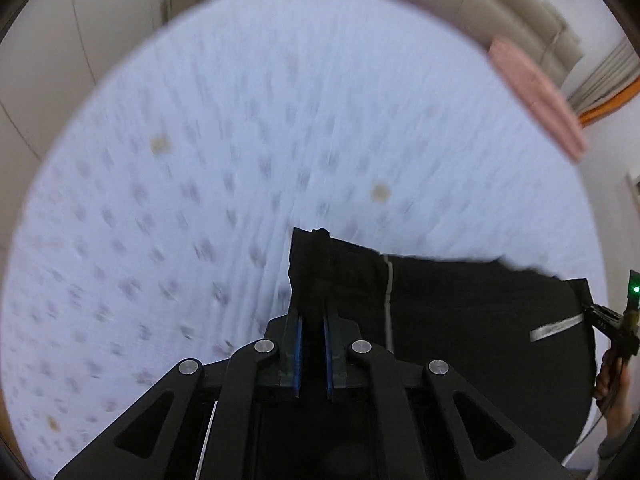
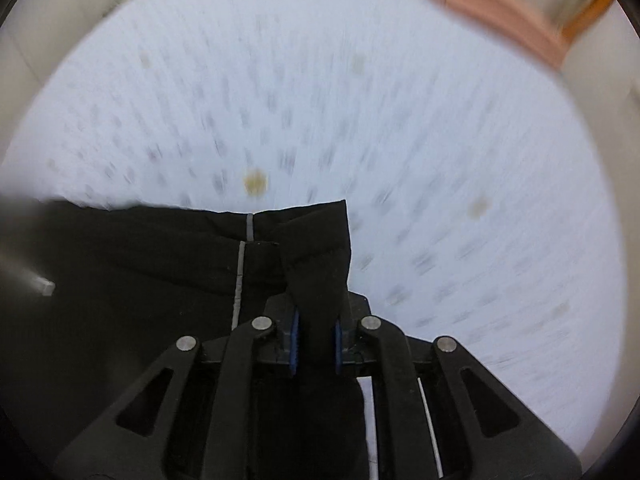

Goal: Fold large clothes
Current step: 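Open both grippers to release the jacket hem onto the quilt, then move both grippers over the lettered jacket back to its hem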

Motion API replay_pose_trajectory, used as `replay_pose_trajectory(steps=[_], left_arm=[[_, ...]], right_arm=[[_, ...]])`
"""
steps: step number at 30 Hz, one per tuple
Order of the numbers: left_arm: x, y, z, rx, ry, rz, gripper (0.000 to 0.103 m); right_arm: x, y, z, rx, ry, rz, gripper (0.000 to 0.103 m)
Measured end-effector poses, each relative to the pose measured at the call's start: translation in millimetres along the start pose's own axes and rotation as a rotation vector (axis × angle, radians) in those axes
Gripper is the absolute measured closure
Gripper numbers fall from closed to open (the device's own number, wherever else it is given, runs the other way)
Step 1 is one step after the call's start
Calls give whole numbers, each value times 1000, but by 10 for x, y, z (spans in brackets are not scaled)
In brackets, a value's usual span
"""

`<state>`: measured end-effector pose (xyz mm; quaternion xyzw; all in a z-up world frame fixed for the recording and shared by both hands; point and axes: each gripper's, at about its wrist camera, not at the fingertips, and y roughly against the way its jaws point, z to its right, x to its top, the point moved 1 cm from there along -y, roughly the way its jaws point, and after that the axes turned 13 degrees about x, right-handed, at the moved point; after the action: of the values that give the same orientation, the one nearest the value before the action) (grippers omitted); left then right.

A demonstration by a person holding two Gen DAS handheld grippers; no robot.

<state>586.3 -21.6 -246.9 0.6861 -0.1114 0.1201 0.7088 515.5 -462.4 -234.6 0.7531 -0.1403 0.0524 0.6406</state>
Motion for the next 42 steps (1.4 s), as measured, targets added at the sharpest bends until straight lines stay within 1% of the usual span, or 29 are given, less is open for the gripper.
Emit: replay_pose_trajectory(steps=[1,3,5,7,9,10,11,12,13,14,15,16,17,18,19,20,21,22,24,26,29,31,33,34,35,37,38,39,42], left_arm=[[-36,-138,32,11,-13,-28,92],[-72,-218,121,66,-64,-7,90],[-44,-193,156,86,-79,-2,88],[67,-225,67,67,-47,-6,84],[142,-219,-64,41,11,-16,74],[167,-219,-157,37,40,-14,72],[207,-184,-237,37,65,-6,70],[246,-140,-313,37,85,7,70],[270,-66,-388,55,106,23,70],[304,33,-497,110,131,46,71],[356,107,-596,139,149,60,71],[386,173,-678,144,170,67,71],[396,276,-767,131,191,74,71],[403,352,-794,117,195,84,74],[382,488,-780,110,181,107,74],[321,671,-702,113,150,140,74],[254,800,-636,109,129,155,74],[122,980,-523,96,94,173,74],[-125,1234,-208,66,27,204,71],[-411,1372,141,24,-31,200,71],[-804,1383,710,-11,-99,171,71],[-1016,1324,1003,-54,-133,140,71],[-1193,1277,1218,-70,-154,150,71],[-1280,1208,1336,-74,-178,142,70],[-1360,1115,1458,-40,-228,145,65],[-1498,903,1629,68,-297,185,63],[-1510,776,1666,92,-292,172,62],[-1489,712,1669,100,-274,163,62],[-1417,619,1707,134,-266,163,61]], right_arm=[[-42,-92,-6,-8,1,-7,90],[-74,-139,-46,-36,20,4,88],[-76,-145,-40,-37,18,1,85],[-58,-166,-10,-16,-6,-7,83],[-42,-146,99,14,-47,-12,74],[-44,-113,166,40,-73,-11,72],[-49,-79,218,61,-94,-9,66],[-48,-22,315,84,-126,-5,60],[-76,57,389,107,-159,6,58],[-103,167,456,129,-187,24,56],[-138,294,506,142,-210,43,54],[-194,459,534,154,-223,67,53],[-242,603,524,156,-224,84,52],[-306,752,506,156,-218,100,51],[-339,869,486,162,-205,115,51],[-383,1009,411,172,-186,127,50],[-477,1127,285,182,-164,130,48],[-592,1220,133,192,-139,130,47],[-758,1298,-141,216,-94,121,45],[-862,1266,-388,236,-56,102,45],[-991,1210,-749,254,4,91,45],[-1051,1148,-931,234,56,90,45],[-1091,1019,-1043,200,100,71,45],[-1119,918,-1088,178,110,60,45],[-1113,814,-1095,172,113,48,45],[-1172,528,-1121,140,147,10,46],[-1171,409,-1099,133,150,-4,45],[-1173,302,-1061,140,138,-10,43],[-1108,239,-934,189,74,-9,41]])
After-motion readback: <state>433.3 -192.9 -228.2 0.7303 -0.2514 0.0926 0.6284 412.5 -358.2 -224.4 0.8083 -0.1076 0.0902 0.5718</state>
